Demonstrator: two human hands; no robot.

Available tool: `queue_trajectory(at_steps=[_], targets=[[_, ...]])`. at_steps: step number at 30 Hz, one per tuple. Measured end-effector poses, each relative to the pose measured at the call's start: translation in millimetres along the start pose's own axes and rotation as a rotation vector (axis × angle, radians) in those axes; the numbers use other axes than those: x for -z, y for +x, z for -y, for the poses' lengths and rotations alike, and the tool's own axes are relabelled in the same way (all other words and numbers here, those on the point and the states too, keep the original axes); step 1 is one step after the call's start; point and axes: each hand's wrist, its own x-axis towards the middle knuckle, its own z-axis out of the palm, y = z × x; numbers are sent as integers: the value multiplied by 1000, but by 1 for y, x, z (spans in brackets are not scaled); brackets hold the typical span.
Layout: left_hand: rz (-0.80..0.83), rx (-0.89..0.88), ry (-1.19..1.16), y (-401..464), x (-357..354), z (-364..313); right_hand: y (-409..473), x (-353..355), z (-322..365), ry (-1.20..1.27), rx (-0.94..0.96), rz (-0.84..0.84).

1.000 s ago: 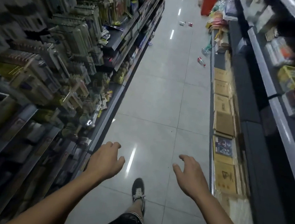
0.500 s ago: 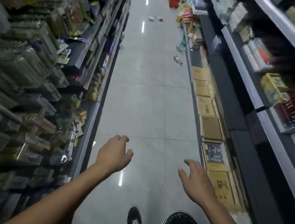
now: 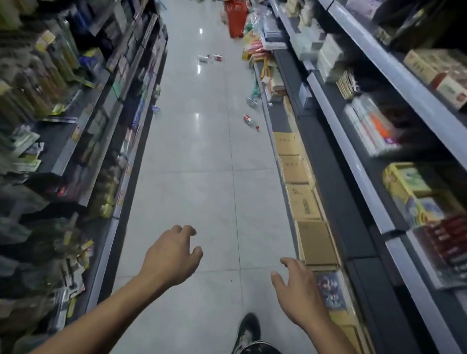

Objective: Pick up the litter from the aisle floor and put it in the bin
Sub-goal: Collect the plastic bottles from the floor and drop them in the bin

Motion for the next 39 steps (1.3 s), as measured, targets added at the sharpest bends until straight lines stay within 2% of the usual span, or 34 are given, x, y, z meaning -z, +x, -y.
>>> queue_trajectory(at_steps=[9,15,20,25,30,39], targets=[[-43,162,-30,105,22,-13,160,56,52,-49,146,106],[-90,264,-58,175,44,16,256,60,108,-117,235,158],[-98,269,-75,259,64,47,333,57,160,-147,263,148],[-69,263,-91,350,95,70,397,60,199,-158,191,153],[-48,185,-72,450,128,84,456,63,233,-116,104,117],[33,52,-27,619,152,49,564,96,243,-55,-25,41]])
